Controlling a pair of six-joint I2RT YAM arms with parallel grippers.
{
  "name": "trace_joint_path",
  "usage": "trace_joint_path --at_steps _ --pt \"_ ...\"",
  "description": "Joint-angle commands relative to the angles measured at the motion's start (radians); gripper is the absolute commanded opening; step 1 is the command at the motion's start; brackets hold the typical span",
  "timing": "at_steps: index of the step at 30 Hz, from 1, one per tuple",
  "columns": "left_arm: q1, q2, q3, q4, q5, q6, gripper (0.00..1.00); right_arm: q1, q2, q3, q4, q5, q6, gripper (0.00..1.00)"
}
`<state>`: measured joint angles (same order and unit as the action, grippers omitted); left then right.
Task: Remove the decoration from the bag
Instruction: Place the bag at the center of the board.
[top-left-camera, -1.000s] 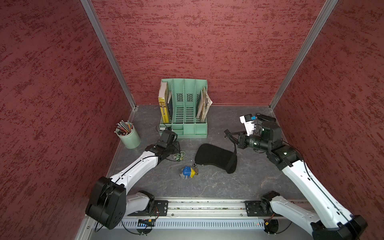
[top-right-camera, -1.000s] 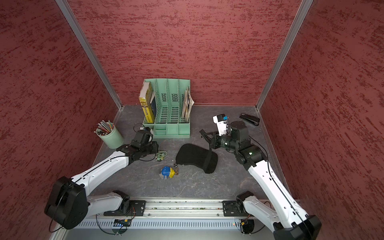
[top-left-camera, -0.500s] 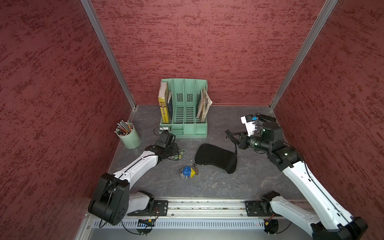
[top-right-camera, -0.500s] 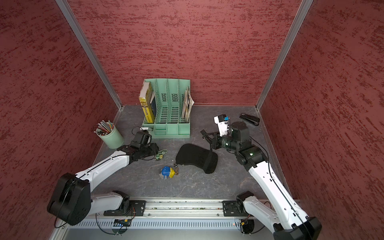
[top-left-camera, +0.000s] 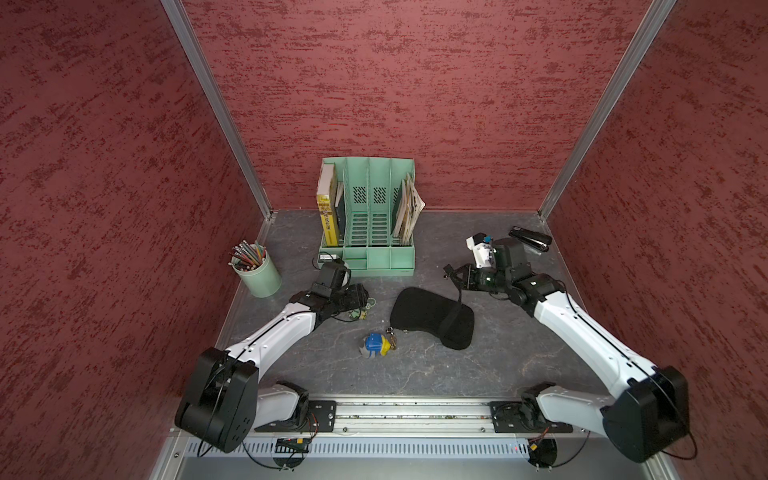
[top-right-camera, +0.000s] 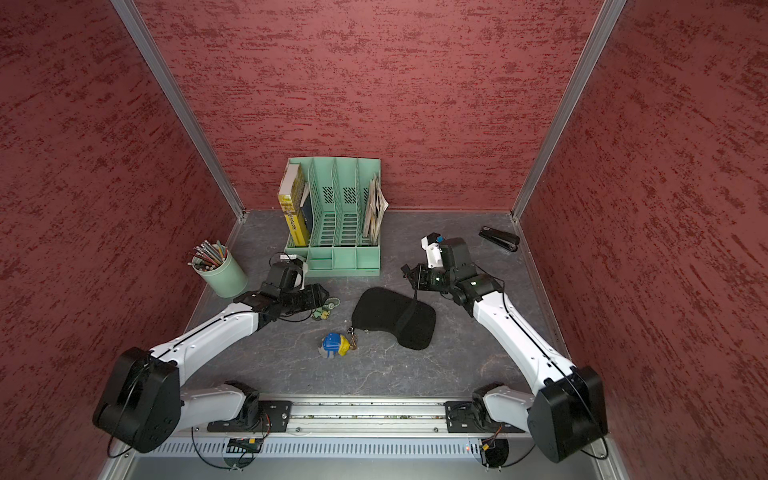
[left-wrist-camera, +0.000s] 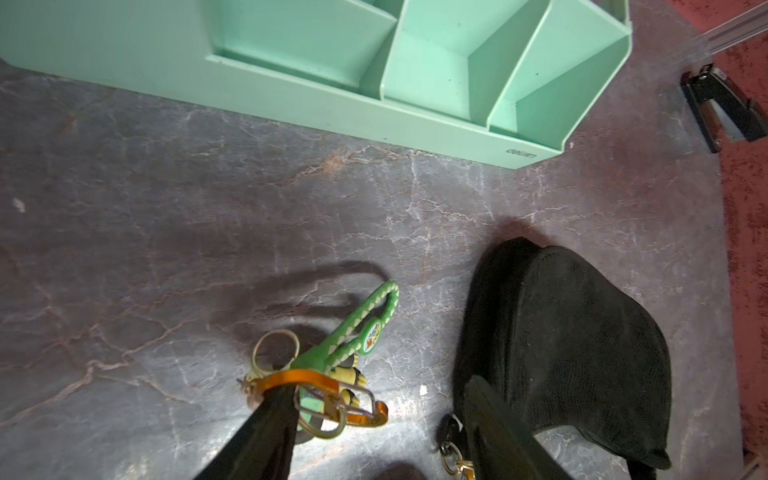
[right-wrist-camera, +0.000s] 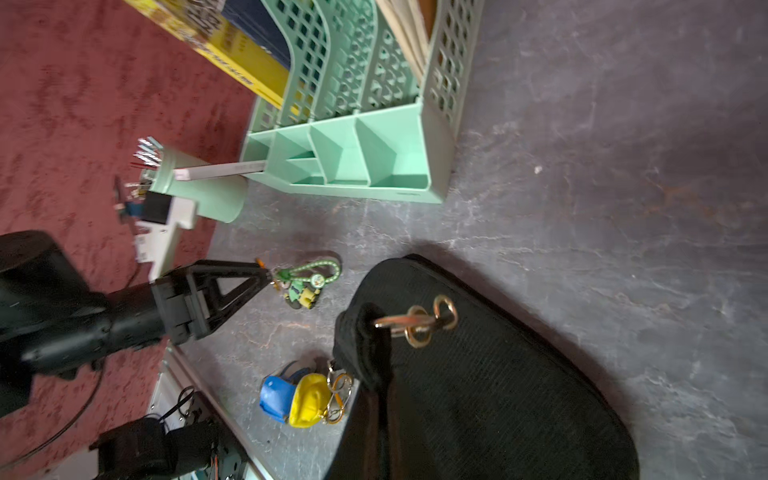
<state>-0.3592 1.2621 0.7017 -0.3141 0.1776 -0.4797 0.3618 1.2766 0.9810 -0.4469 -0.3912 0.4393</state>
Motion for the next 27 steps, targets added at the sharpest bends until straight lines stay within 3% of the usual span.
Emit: trace_joint_path --at_steps 1,5,8,10,16,23,27 --pt "-0.004 -0.027 0.010 0.040 0.052 -0.007 0.67 -0.010 0.055 0.052 0.025 0.089 0.033 0.00" --pt "-0.006 -0.035 0.013 0.037 0.053 -0.002 0.68 -0.014 0.131 0.062 0.071 0.054 0.059 0.00" --pt "-0.006 -0.035 0.016 0.037 0.057 -0.001 0.68 -0.014 0.196 0.063 0.112 0.006 0.084 0.07" --pt "-0.006 -0.035 0.019 0.038 0.072 -0.002 0.68 -0.014 0.227 0.071 0.117 -0.013 0.090 0.14" --pt "-0.014 -0.040 0.123 -0.103 0.141 0.013 0.71 -0.002 0.186 0.045 0.225 -0.165 0.061 0.51" --pt "-0.019 -0.111 0.217 -0.198 0.204 -0.030 0.74 0.049 0.140 -0.073 0.579 -0.363 0.081 0.56" --pt "-0.032 -0.133 0.256 -0.190 0.265 -0.063 0.75 0.104 0.158 -0.072 0.678 -0.413 0.078 0.56"
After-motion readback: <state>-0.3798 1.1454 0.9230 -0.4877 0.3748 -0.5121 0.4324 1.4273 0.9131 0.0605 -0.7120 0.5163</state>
